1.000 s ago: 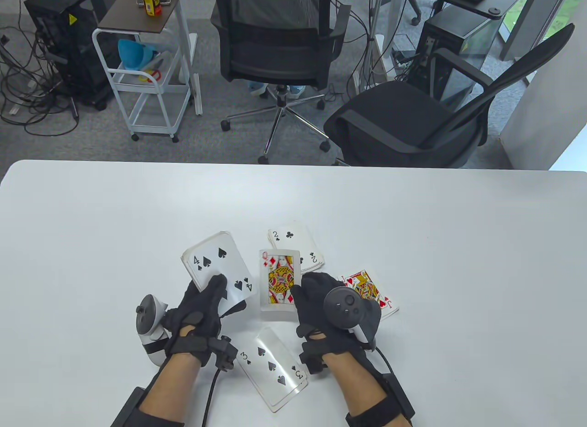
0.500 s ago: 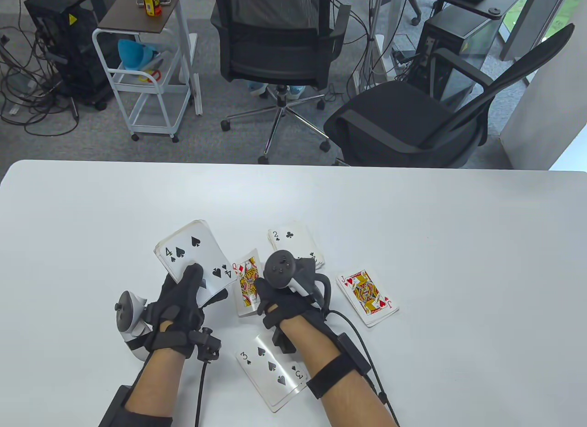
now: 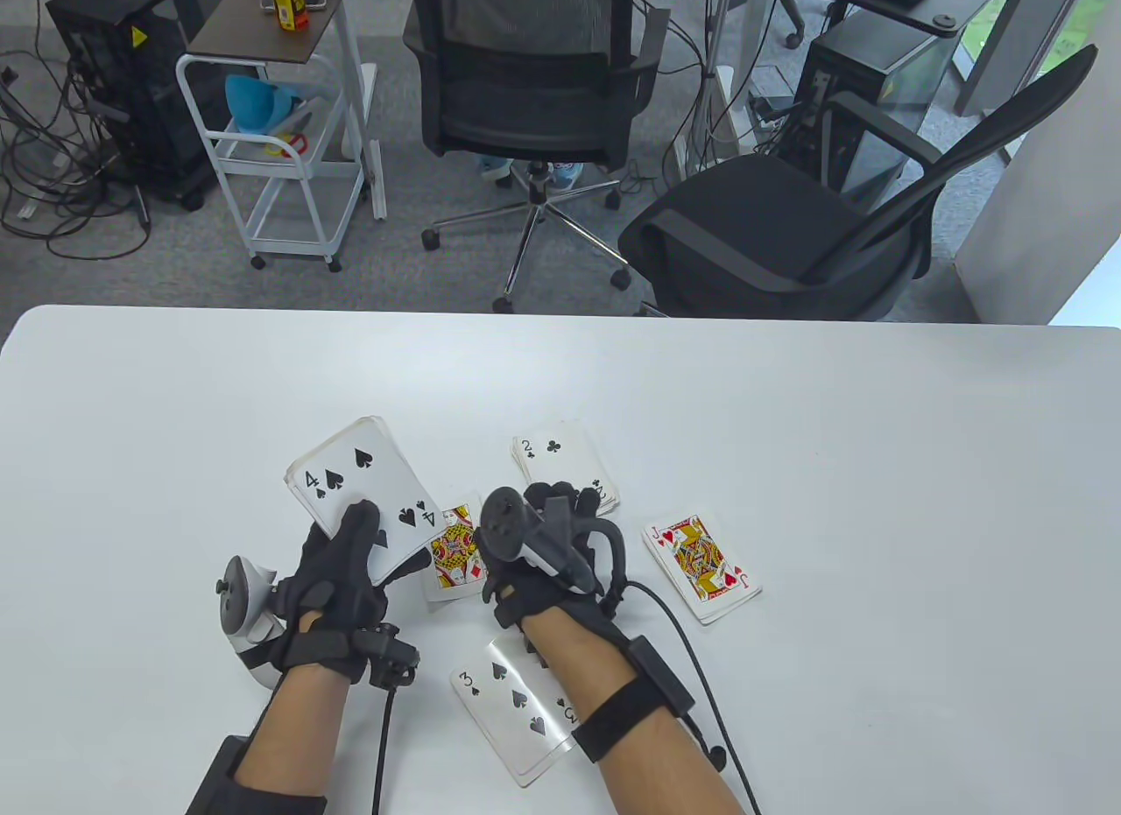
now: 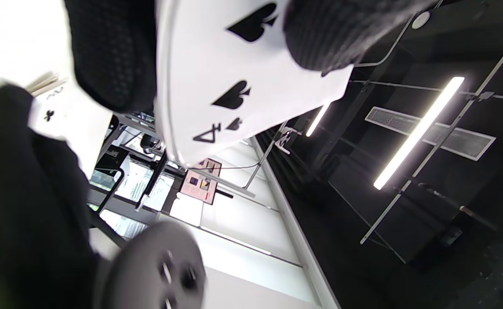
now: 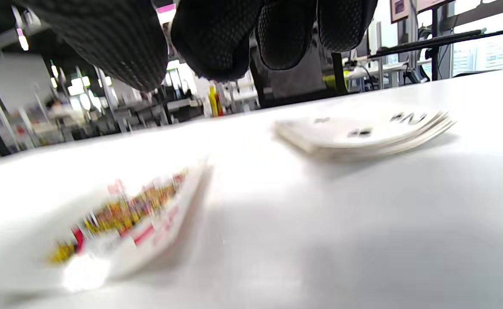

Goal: Playing card suit sorting

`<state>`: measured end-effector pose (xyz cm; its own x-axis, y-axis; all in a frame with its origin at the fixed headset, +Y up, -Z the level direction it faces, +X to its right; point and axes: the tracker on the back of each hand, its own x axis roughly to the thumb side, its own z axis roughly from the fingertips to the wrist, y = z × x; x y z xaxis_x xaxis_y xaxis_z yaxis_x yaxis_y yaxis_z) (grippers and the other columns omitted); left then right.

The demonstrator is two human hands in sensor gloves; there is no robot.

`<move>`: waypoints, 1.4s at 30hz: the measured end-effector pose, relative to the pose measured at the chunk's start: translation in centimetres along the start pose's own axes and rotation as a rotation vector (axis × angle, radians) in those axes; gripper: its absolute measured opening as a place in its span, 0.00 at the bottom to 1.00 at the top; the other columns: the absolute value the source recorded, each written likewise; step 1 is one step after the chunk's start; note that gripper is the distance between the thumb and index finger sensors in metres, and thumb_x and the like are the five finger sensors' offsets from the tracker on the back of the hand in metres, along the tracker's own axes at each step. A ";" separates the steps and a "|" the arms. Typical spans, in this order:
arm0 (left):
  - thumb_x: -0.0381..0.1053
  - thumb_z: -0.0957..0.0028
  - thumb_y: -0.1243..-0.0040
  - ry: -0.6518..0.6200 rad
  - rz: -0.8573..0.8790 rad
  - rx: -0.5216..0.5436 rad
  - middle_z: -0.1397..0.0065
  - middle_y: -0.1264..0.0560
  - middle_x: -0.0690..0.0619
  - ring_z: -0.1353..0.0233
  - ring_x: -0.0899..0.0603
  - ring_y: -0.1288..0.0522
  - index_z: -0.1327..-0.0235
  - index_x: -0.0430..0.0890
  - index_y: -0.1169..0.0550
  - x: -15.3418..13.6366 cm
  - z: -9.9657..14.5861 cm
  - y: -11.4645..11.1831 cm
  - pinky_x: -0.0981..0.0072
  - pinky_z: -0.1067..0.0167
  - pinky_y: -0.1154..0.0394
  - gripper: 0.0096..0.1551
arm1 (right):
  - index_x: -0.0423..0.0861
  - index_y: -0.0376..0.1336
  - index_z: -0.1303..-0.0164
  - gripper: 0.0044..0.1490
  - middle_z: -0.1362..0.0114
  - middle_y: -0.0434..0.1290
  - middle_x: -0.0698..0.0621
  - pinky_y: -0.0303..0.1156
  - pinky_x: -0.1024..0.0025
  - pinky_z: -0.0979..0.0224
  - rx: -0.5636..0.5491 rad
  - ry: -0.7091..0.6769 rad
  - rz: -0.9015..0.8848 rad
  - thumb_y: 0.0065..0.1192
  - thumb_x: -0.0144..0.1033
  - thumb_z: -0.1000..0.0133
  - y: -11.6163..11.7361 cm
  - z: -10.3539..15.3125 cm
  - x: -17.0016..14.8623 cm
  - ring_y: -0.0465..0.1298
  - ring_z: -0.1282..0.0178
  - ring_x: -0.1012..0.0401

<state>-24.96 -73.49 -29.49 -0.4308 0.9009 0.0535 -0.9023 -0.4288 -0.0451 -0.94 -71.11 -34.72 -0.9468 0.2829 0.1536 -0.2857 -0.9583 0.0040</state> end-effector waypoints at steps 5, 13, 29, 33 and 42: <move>0.60 0.38 0.36 0.046 -0.058 -0.035 0.26 0.26 0.51 0.31 0.40 0.20 0.25 0.50 0.34 -1.3 0.2 -1.1 0.55 0.46 0.14 0.34 | 0.39 0.71 0.49 0.28 0.24 0.61 0.35 0.40 0.26 0.27 -0.184 -0.021 -0.227 0.66 0.54 0.38 -3.4 4.0 -4.4 0.52 0.21 0.33; 0.60 0.38 0.36 0.160 -0.179 -0.108 0.26 0.26 0.51 0.32 0.39 0.20 0.25 0.50 0.34 -4.2 0.3 -2.5 0.54 0.46 0.14 0.34 | 0.39 0.70 0.41 0.31 0.21 0.60 0.35 0.42 0.26 0.27 -0.292 -0.157 -0.390 0.62 0.54 0.38 -3.0 5.9 -5.6 0.50 0.19 0.33; 0.59 0.40 0.32 0.203 -0.253 -0.160 0.28 0.24 0.53 0.33 0.41 0.18 0.26 0.52 0.31 -5.1 0.5 -2.9 0.55 0.47 0.13 0.33 | 0.40 0.61 0.33 0.39 0.20 0.58 0.36 0.44 0.27 0.26 -0.175 -0.245 -0.374 0.63 0.59 0.40 0.0 6.2 -2.9 0.50 0.18 0.34; 0.59 0.40 0.32 0.199 -0.257 -0.162 0.28 0.24 0.53 0.33 0.41 0.18 0.26 0.52 0.31 -5.1 0.5 -3.0 0.55 0.47 0.13 0.33 | 0.40 0.60 0.33 0.40 0.21 0.57 0.36 0.44 0.27 0.26 -0.205 -0.236 -0.391 0.65 0.60 0.41 -0.1 6.3 -3.0 0.50 0.19 0.34; 0.59 0.40 0.31 0.254 -0.377 -0.280 0.28 0.24 0.53 0.33 0.41 0.18 0.26 0.53 0.31 -5.2 0.4 -3.9 0.55 0.47 0.14 0.33 | 0.40 0.60 0.35 0.40 0.23 0.59 0.37 0.46 0.28 0.26 -0.338 -0.158 -0.561 0.64 0.60 0.42 -1.1 6.4 -4.7 0.54 0.20 0.34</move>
<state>-19.26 -76.53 -29.15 -0.0287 0.9918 -0.1246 -0.9395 -0.0694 -0.3355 4.78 -71.69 -29.10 -0.6155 0.7004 0.3614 -0.7831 -0.5952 -0.1801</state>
